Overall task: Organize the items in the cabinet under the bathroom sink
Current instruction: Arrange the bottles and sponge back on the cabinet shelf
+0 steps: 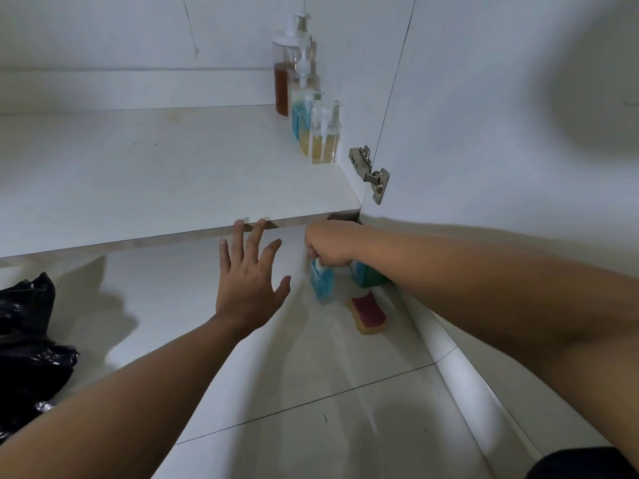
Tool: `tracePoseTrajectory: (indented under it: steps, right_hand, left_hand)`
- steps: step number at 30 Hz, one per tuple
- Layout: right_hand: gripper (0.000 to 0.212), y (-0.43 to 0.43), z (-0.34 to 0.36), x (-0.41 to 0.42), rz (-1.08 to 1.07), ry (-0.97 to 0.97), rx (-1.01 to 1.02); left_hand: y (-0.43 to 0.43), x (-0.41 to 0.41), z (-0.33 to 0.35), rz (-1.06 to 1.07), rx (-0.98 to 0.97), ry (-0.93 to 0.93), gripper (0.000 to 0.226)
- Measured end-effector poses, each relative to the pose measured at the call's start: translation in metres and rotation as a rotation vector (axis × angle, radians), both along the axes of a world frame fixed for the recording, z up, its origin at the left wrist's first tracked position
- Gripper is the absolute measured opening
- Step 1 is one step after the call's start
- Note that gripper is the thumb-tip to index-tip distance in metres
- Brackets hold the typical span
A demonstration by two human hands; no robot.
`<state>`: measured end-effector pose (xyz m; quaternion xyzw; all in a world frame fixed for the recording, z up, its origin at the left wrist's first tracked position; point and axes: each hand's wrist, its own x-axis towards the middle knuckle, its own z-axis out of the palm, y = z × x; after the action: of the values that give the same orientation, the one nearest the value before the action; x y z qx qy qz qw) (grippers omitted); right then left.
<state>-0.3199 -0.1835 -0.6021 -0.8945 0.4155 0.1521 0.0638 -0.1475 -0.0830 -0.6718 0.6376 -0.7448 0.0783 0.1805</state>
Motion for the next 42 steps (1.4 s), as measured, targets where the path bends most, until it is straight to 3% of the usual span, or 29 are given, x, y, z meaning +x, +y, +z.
tracePoseTrajectory:
  steps: [6, 12, 17, 25, 29, 34, 38, 42]
  right_hand:
    - [0.013, 0.010, -0.009, -0.012, 0.051, 0.099, -0.100]
    - [0.018, 0.003, -0.012, -0.017, 0.101, 0.186, -0.133]
    - [0.022, -0.002, -0.018, -0.021, 0.091, 0.240, -0.129]
    - [0.020, -0.008, -0.028, -0.025, 0.086, 0.145, -0.070]
    - [0.016, -0.009, -0.028, -0.023, 0.089, 0.151, -0.068]
    - [0.020, -0.011, -0.031, -0.023, 0.069, 0.133, -0.059]
    - [0.014, -0.013, -0.034, -0.023, 0.060, 0.133, -0.043]
    - [0.007, -0.014, -0.033, -0.024, 0.053, 0.125, -0.020]
  left_hand:
    - [0.003, 0.002, -0.004, -0.053, -0.060, -0.047, 0.057]
    - [0.024, -0.049, -0.026, -0.342, 0.356, 0.007, 0.048]
    - [0.022, -0.102, -0.044, -0.472, 0.467, -0.061, 0.058]
    - [0.013, -0.130, -0.073, -0.489, 0.605, -0.152, 0.073]
    - [0.010, -0.135, -0.077, -0.480, 0.585, -0.131, 0.072]
    - [0.005, -0.141, -0.081, -0.451, 0.558, -0.143, 0.066]
    - [-0.002, -0.148, -0.082, -0.375, 0.618, -0.013, 0.051]
    - [-0.001, -0.137, -0.082, -0.384, 0.570, -0.005, 0.039]
